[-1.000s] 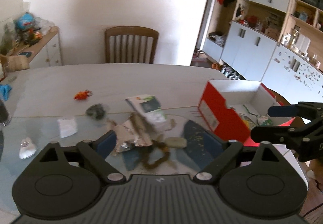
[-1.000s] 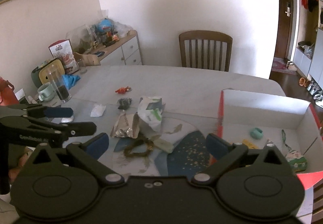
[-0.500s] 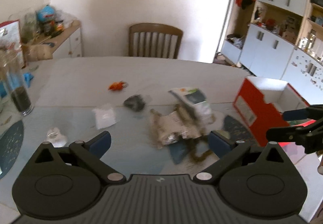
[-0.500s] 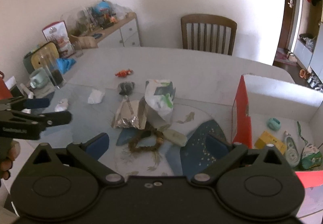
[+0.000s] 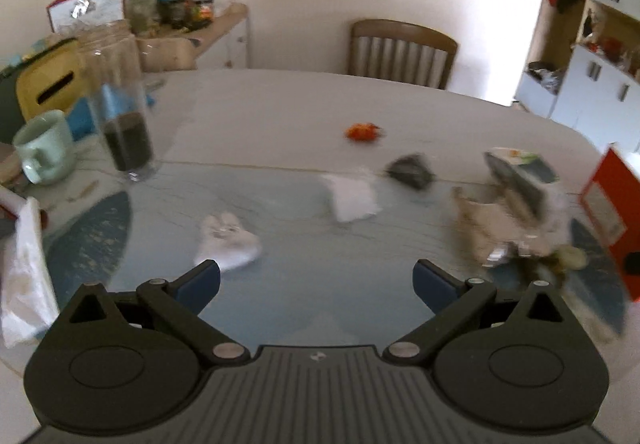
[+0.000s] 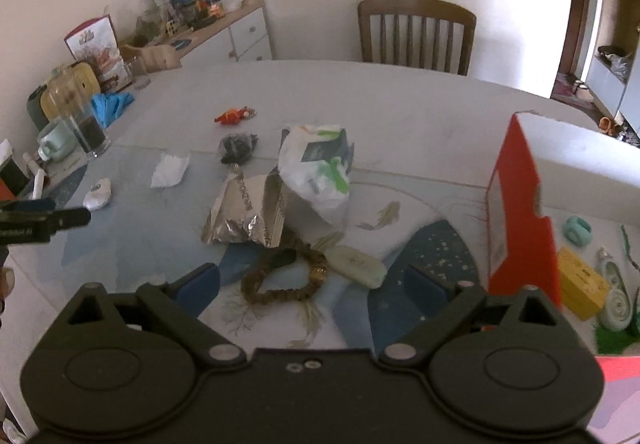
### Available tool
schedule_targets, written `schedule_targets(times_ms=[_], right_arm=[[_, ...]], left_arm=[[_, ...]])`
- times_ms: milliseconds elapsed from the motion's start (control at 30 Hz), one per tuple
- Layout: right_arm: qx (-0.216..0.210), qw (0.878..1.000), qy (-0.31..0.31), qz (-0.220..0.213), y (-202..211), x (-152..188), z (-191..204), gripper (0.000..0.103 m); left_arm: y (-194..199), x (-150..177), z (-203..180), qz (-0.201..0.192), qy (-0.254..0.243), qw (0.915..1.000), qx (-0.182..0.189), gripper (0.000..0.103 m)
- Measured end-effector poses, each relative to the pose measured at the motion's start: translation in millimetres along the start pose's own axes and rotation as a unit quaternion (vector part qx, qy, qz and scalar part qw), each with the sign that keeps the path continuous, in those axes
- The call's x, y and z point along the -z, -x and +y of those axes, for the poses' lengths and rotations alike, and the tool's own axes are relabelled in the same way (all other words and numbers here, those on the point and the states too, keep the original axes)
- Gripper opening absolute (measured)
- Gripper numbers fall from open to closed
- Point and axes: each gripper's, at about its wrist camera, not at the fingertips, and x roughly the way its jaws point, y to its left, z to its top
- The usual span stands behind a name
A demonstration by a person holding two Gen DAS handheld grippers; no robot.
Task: Organize objects
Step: 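Withdraw both tools from the shoebox back toward the cluttered table, then grasp white tooth-shaped pouch with left tool while right tool grasps brown bead bracelet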
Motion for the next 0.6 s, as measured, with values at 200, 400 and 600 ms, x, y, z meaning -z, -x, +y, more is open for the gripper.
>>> schedule_targets(times_ms=[200,400,600], right_arm=[[0.002,1.000,0.000,0.024,-20.5,2.6,2.7,0.095],[-0.001,0.999,0.013,0.042,-35.9,6.8,11.1,0.090],[-0.004,0.998,0.029,0.062,-51.6,7.4,22.4,0.084]], left_arm=[[-31.6,-3.8,20.6,0.007,0.000,0.9993,-0.037,0.103],[-54.6,-8.9,29.6,0.013,0.001,0.9982,-0.058,0.103],[-69.5,-10.3,30.9,0.022,-0.005,0.9979,-0.061,0.103]])
